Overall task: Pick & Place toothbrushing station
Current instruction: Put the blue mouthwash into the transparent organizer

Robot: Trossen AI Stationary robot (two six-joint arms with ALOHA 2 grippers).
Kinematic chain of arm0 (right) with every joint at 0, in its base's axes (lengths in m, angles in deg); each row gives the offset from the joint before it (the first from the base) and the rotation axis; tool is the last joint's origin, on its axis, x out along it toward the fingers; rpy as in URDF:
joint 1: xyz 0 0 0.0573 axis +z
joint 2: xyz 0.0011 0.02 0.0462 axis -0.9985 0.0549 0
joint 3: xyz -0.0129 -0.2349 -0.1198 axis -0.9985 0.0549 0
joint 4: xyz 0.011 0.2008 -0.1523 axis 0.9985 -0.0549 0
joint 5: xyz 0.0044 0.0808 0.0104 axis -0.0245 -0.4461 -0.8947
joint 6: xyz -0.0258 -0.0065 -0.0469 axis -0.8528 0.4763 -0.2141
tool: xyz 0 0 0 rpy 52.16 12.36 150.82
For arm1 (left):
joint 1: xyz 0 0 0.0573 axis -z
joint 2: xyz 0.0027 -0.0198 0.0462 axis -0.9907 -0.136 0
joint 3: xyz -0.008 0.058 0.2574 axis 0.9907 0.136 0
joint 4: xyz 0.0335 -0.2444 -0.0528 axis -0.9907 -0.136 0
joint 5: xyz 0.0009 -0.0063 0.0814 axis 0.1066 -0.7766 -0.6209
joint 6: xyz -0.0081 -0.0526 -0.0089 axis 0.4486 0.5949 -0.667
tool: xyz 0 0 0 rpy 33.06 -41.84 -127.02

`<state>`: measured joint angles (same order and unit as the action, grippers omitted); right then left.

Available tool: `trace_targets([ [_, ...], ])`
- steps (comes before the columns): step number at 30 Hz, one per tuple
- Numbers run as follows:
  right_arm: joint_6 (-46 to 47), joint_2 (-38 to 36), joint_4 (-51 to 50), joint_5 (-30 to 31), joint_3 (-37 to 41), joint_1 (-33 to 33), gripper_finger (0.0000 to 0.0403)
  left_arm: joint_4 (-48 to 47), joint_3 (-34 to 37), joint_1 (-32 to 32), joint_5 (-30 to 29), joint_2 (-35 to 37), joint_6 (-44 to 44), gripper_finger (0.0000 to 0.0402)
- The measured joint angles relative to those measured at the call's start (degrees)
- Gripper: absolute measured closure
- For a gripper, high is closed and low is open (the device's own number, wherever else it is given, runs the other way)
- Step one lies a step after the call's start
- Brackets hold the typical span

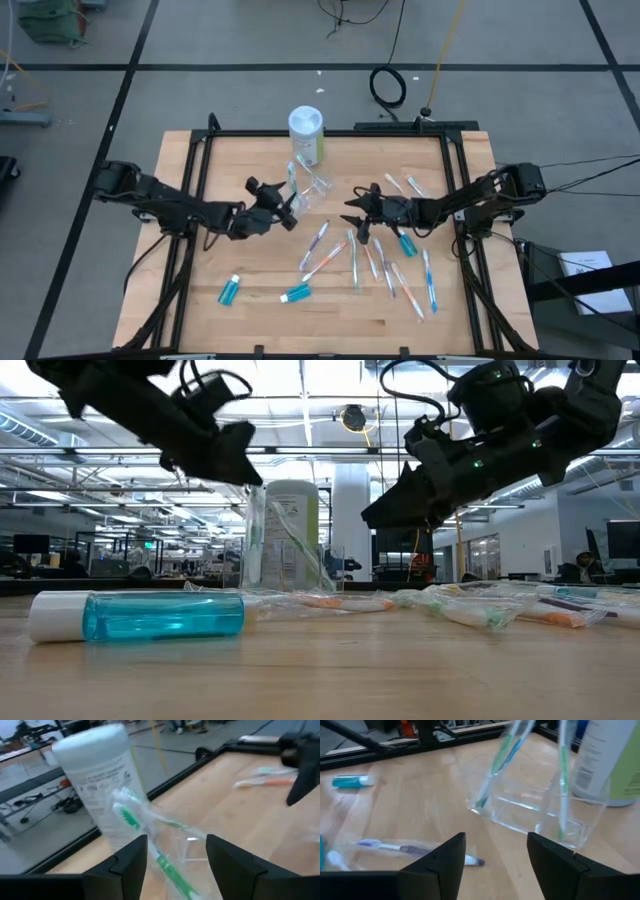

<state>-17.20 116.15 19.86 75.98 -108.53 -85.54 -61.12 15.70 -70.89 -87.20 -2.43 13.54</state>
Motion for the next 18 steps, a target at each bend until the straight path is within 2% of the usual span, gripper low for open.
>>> trace_targets([
  [2,0.0,0.0,0.0,0.1,0.0,0.5,0.0184,-1.1,0.0,1.2,1.7,2.4,1.1,0.0195],
  [8,0.1,0.0,0.0,0.1,0.0,2.1,0.0181,-5.9,0.0,4.9,14.3,7.8,4.3,0.0207],
  [13,0.0,0.0,-0.3,0.2,0.0,3.0,0.0189,-6.0,0.0,8.6,24.6,6.6,5.0,0.0223],
  [18,-0.9,0.0,-0.3,0.3,0.0,2.9,0.019,-5.8,0.0,13.9,26.0,1.2,13.6,0.0231],
])
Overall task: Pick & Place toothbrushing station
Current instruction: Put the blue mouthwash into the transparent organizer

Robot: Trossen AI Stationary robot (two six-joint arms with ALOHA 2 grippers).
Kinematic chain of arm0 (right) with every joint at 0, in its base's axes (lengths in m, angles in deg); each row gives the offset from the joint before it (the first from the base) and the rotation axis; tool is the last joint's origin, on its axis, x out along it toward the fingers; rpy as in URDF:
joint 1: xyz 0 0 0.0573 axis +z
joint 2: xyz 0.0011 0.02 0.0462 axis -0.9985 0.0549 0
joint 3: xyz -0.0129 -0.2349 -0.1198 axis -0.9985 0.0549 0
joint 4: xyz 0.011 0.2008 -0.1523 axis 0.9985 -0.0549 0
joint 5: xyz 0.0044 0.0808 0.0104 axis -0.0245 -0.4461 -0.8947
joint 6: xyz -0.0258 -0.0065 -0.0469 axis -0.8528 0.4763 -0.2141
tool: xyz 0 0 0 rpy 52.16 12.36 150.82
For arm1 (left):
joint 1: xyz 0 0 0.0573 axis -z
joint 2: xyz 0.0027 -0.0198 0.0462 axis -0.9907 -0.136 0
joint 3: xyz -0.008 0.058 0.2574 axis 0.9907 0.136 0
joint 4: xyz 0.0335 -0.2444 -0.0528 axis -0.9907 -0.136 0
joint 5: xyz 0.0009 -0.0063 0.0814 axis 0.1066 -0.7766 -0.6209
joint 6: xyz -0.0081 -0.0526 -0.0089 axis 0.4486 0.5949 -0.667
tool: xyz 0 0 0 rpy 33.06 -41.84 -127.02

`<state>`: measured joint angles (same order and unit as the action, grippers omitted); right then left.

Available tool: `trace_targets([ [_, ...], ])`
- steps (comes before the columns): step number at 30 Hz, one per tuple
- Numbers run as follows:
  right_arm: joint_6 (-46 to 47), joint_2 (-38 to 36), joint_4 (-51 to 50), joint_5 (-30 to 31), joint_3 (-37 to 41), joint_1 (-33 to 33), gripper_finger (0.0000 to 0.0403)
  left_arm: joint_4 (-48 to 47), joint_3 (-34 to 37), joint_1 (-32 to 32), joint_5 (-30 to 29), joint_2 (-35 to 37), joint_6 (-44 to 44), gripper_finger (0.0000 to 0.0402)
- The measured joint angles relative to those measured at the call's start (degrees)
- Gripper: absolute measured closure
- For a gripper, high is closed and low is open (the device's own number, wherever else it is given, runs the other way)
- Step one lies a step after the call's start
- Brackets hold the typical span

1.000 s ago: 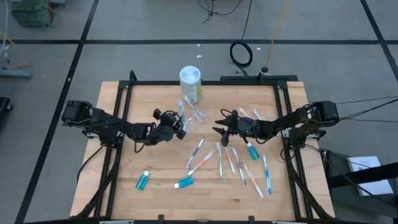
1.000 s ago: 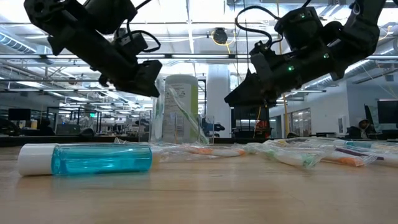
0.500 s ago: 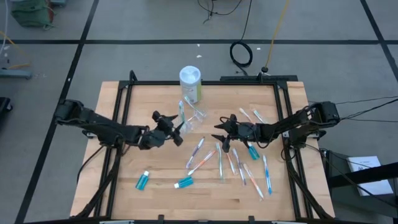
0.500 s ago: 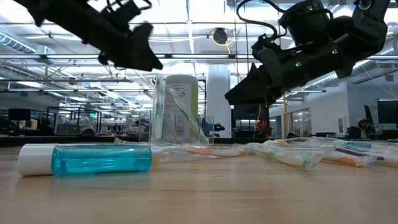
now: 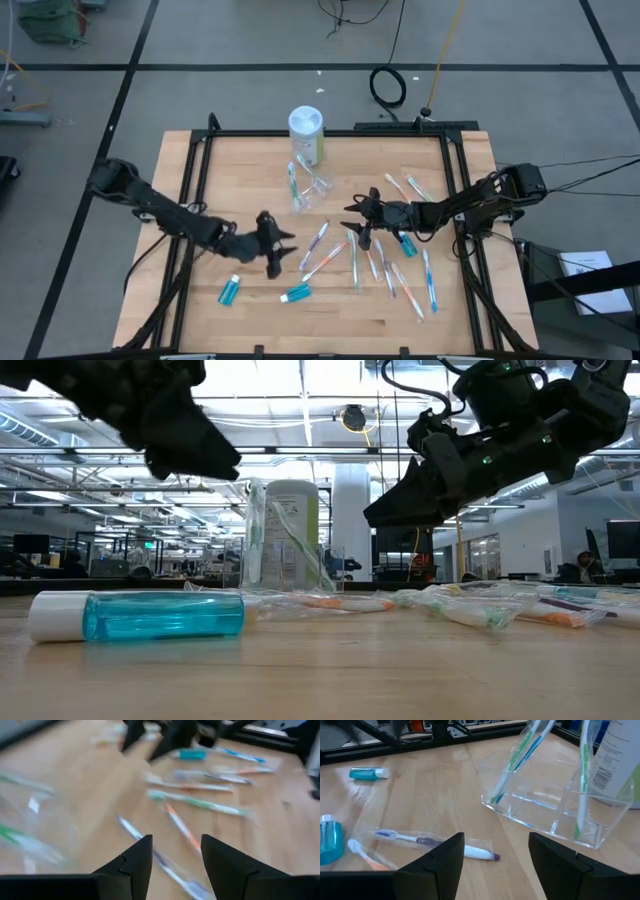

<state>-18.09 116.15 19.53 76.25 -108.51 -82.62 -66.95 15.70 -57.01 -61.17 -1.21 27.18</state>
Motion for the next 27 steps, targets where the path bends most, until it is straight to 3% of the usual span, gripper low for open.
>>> trace_targets([
  [3,-2.4,0.0,0.4,0.2,0.0,-0.2,0.019,0.2,0.0,3.8,-1.3,-4.3,5.6,0.0231],
  [6,-4.5,0.0,1.4,0.2,0.0,-0.5,0.019,4.2,0.0,7.4,-6.8,-8.9,9.1,0.0231],
  [14,-8.5,0.0,3.3,0.0,0.0,-1.9,0.019,23.9,0.0,16.3,-9.2,-21.8,13.6,0.0231],
  [19,-8.8,0.0,5.1,-0.1,0.0,-2.8,0.019,23.6,-0.6,20.1,-9.8,-26.4,19.5,0.0231],
  [27,-9.6,0.0,5.2,-0.2,0.0,-3.8,0.019,20.6,-3.9,21.9,-9.5,-29.7,21.0,0.0231],
])
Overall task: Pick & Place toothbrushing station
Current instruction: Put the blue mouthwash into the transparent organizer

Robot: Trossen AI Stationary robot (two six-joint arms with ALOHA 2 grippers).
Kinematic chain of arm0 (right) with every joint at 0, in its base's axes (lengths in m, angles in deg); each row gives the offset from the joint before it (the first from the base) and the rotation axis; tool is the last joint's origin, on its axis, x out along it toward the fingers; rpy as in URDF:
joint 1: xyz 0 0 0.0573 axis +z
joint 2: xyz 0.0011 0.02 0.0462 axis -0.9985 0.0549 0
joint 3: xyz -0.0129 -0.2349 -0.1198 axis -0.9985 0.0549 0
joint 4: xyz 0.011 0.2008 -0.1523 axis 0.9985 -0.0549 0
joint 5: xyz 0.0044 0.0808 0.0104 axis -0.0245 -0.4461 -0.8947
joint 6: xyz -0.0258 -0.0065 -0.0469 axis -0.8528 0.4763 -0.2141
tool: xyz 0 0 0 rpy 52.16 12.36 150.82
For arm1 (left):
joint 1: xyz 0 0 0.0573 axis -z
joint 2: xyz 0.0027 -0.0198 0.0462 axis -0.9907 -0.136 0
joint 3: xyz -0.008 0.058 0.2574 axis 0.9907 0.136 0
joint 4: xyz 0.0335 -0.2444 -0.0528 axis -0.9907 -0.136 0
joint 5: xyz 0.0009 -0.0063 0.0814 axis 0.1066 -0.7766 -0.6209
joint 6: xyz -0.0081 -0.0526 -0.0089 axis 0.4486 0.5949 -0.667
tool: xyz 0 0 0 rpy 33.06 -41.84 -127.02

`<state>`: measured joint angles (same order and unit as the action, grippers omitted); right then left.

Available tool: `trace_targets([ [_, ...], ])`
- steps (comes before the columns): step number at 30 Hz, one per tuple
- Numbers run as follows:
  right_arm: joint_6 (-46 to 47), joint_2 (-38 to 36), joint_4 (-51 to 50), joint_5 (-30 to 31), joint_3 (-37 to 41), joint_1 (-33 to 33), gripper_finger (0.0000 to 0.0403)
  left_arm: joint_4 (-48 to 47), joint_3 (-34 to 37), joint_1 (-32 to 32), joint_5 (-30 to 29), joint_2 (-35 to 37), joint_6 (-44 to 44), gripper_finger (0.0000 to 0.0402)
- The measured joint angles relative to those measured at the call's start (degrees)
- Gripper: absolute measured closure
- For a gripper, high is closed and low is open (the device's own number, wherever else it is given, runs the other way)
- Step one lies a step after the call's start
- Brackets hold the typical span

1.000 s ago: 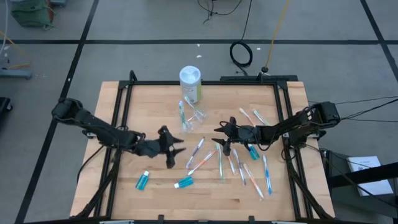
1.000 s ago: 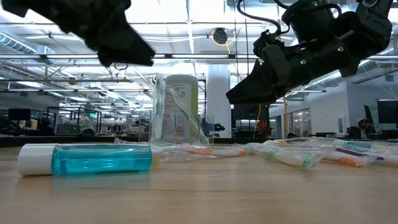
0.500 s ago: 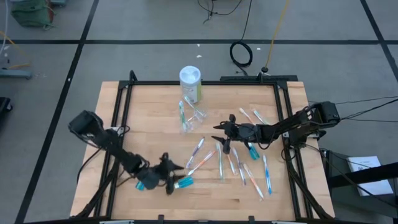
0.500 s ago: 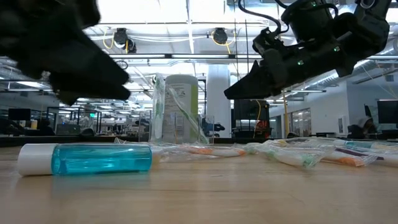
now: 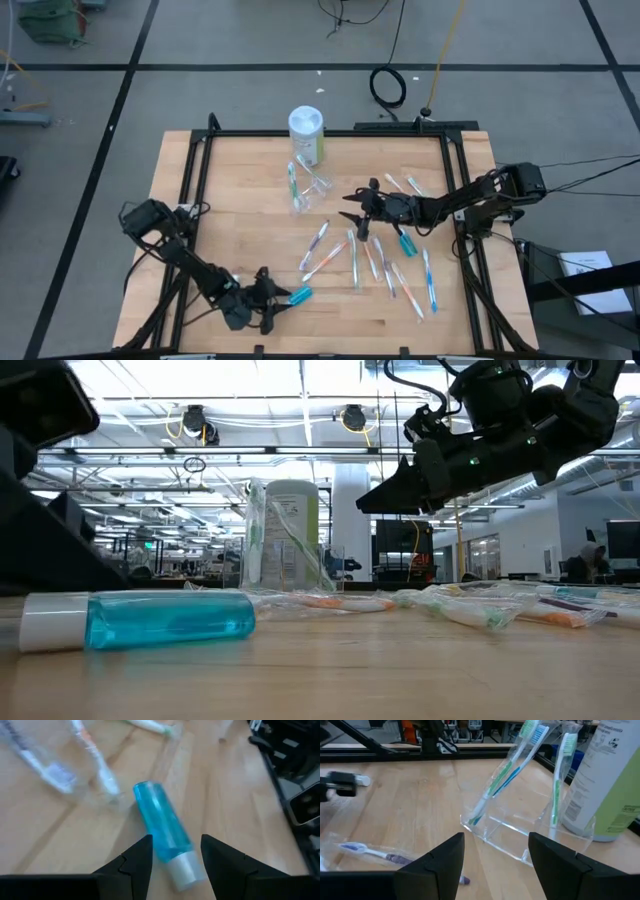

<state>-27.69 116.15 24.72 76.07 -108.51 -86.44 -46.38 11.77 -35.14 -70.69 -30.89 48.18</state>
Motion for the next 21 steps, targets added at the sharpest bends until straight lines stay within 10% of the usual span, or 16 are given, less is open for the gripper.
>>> trace_targets([
  [13,0.8,0.0,0.5,0.0,0.0,0.0,0.019,-17.0,-6.2,-1.3,8.7,0.1,-0.5,0.0233],
  [21,4.0,0.0,0.4,-0.1,0.0,0.1,0.019,-19.1,-6.3,-3.0,12.0,0.6,-2.4,0.0302],
])
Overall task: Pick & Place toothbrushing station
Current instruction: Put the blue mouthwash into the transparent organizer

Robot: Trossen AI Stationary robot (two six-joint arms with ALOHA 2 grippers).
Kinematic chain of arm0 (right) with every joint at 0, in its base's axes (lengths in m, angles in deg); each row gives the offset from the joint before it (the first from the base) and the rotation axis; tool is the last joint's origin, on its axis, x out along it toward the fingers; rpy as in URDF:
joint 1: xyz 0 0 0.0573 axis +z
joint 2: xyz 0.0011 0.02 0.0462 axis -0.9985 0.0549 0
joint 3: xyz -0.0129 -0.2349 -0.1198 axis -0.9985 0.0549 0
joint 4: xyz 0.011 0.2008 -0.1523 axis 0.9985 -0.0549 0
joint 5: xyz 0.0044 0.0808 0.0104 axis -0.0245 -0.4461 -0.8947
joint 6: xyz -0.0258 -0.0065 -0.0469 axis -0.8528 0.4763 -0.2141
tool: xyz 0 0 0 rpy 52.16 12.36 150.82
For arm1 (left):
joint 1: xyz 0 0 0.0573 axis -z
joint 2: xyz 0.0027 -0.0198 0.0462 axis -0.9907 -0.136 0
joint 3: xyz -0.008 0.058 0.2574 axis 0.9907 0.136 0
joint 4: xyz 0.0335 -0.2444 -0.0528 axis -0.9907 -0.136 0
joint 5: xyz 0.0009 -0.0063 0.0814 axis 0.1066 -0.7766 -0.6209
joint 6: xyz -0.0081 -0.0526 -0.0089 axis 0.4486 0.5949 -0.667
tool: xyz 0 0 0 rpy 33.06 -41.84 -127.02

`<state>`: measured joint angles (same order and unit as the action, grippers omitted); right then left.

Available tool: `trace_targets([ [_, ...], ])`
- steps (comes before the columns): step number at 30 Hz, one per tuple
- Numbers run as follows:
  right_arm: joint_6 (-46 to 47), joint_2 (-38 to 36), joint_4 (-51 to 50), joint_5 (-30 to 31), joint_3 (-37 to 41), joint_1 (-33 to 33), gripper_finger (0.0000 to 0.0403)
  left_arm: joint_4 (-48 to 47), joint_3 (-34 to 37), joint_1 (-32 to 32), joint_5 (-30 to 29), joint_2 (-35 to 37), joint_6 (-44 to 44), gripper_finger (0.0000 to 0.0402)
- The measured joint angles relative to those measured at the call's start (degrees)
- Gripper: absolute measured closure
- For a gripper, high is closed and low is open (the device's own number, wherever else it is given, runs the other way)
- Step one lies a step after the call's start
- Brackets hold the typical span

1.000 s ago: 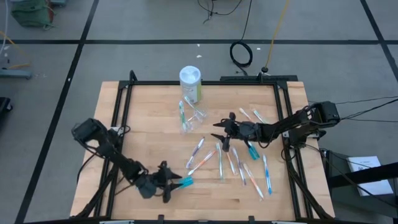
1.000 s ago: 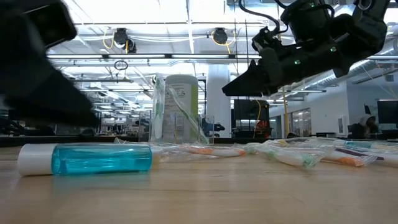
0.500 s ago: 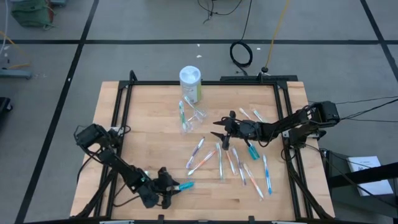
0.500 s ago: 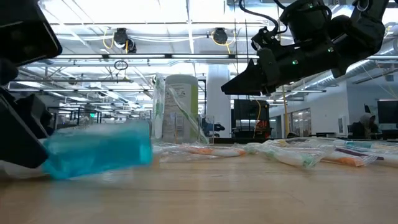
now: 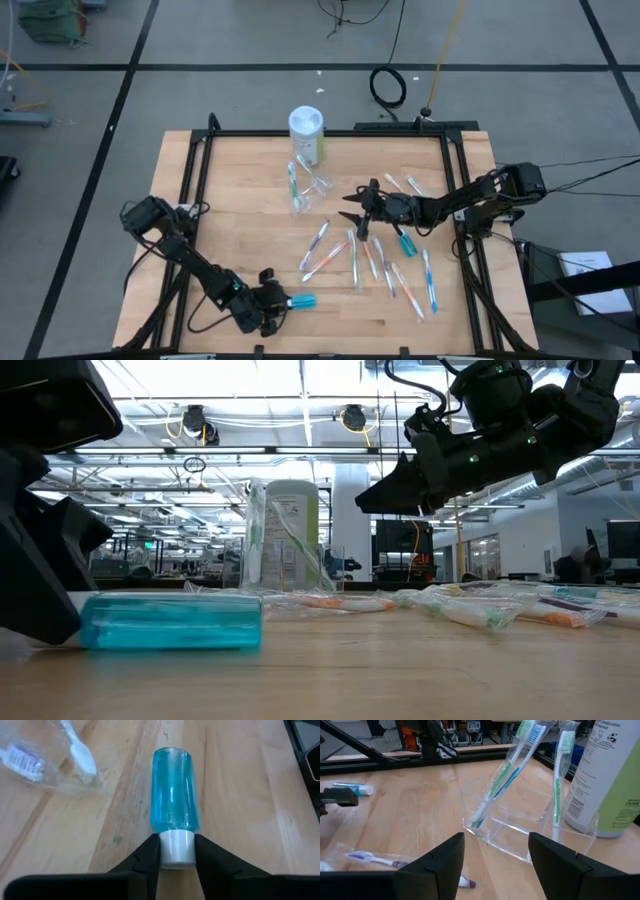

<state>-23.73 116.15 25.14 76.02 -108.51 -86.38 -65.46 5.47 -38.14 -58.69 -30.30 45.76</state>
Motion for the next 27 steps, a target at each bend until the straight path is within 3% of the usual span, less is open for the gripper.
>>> trace_targets([
  [5,1.5,0.0,0.0,0.0,0.0,0.0,0.019,-1.5,0.3,-1.3,0.9,2.9,-8.6,0.0317],
  [11,2.1,0.0,0.0,0.0,0.0,0.0,0.019,-12.1,-1.0,-7.4,-0.2,14.6,-26.9,0.0311],
  [16,2.1,0.0,0.0,-0.1,0.0,0.0,0.019,-29.9,-10.6,-14.3,-3.0,21.2,-48.4,0.031],
  [20,2.1,0.0,0.0,-0.1,0.0,0.0,0.019,-45.0,-19.5,-21.3,-5.1,21.3,-61.6,0.031],
  [24,2.1,0.0,-1.0,-0.1,0.0,0.1,0.019,-50.7,-25.5,-28.9,-11.8,20.9,-76.3,0.0309],
  [27,2.1,0.0,-1.7,-0.1,0.0,0.5,0.019,-51.4,-26.4,-35.0,-10.7,20.7,-88.9,0.0309],
])
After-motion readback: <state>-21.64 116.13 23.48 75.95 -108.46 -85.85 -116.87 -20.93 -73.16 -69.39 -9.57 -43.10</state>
